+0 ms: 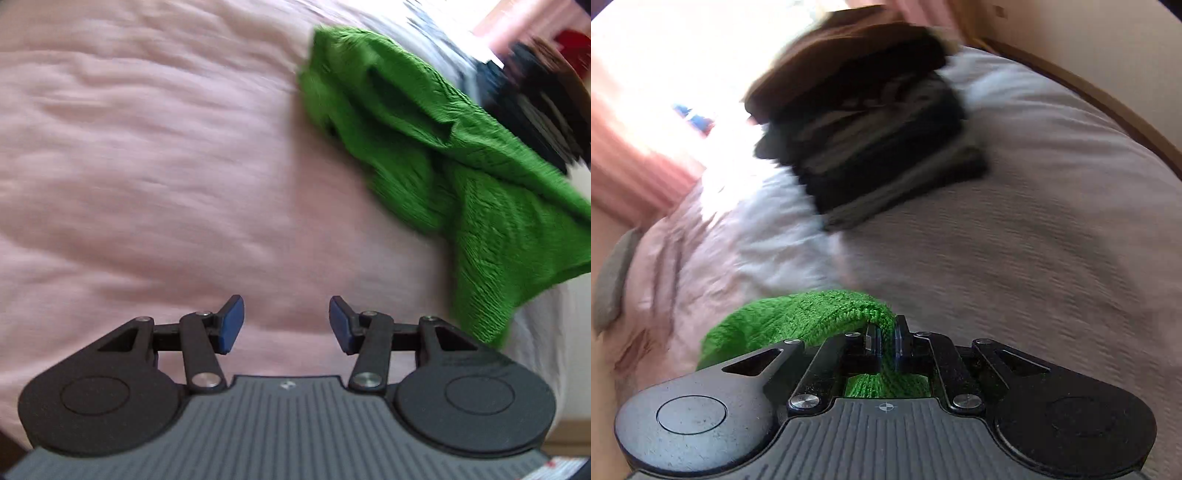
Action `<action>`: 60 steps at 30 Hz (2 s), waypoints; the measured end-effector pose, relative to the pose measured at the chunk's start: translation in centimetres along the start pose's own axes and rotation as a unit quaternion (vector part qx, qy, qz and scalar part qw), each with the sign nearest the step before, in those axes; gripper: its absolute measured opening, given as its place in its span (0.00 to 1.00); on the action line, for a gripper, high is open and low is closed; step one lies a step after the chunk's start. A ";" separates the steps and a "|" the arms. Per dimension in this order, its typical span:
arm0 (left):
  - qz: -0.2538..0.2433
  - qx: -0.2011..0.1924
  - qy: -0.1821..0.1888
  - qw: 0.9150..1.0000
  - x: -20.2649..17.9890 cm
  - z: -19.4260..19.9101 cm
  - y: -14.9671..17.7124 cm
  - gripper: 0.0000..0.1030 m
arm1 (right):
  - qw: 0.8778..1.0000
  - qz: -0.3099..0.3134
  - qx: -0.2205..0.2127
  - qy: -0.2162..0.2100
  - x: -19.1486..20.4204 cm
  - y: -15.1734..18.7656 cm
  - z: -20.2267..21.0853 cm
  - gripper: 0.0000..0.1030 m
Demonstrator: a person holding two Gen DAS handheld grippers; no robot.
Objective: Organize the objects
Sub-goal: 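Grasp the vest edge with the right gripper, then grasp the vest with the left gripper while the right gripper holds its edge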
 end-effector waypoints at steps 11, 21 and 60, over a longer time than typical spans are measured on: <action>0.044 0.114 0.182 0.976 -13.2 -9.1 5.5 0.45 | 0.994 -0.102 0.025 0.036 -10.8 0.9 0.4 0.03; 0.077 0.109 0.156 0.979 -16.4 -13.8 6.5 0.44 | 0.994 -0.099 0.040 0.021 -10.7 1.1 -0.5 0.03; -0.044 -0.113 0.051 0.991 -5.7 13.2 -20.7 0.42 | 0.987 -0.055 0.021 -0.150 7.1 5.8 6.3 0.03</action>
Point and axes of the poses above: each gripper's, at about its wrist camera, not at the fingertips, and z roughly against the way its jaws point, x to its left, y to its underside, the point moved 6 cm from there along -z, roughly the way its jaws point, and after that the axes turned 7 degrees about z, right-handed, at the moved point
